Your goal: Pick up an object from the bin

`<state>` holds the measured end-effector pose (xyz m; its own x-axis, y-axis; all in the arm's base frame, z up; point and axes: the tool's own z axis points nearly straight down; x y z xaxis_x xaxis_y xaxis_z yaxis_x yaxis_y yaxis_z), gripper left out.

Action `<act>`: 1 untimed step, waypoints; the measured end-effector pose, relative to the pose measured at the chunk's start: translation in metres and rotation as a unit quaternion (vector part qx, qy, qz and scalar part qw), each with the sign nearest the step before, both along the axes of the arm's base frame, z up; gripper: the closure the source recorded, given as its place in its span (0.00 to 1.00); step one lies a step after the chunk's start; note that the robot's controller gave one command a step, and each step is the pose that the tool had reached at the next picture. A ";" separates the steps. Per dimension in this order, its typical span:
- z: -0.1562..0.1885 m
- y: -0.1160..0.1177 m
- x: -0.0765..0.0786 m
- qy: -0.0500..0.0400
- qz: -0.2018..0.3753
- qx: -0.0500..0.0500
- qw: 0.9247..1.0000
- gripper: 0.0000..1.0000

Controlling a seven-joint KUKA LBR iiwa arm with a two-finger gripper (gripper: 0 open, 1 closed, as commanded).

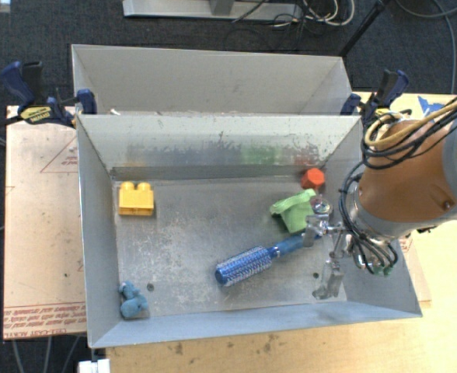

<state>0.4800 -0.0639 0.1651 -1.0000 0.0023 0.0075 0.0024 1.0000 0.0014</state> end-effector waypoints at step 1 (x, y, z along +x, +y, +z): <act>-0.064 0.058 0.052 -0.004 0.148 0.002 0.989 0.00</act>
Offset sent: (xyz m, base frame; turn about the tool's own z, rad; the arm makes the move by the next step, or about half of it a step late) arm 0.0522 0.0550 -0.0619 -0.2964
